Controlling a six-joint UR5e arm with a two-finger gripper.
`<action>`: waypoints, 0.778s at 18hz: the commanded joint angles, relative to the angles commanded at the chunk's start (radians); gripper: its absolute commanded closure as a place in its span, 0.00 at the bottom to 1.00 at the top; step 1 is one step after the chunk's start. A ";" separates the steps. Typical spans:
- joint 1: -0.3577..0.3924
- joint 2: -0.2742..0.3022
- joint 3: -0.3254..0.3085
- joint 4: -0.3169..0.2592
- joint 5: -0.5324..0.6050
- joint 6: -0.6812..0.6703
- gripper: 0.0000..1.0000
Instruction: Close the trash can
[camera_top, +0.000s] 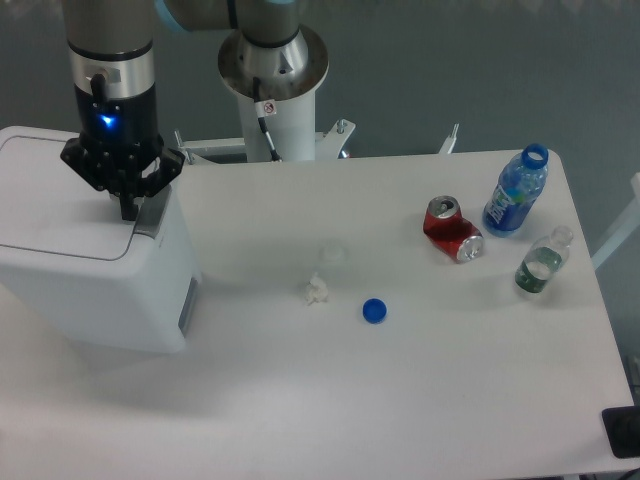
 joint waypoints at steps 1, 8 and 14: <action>0.000 0.003 0.000 0.000 0.000 0.000 0.89; -0.003 0.017 0.003 0.000 -0.005 -0.002 0.88; 0.067 0.029 0.011 0.000 -0.012 0.000 0.73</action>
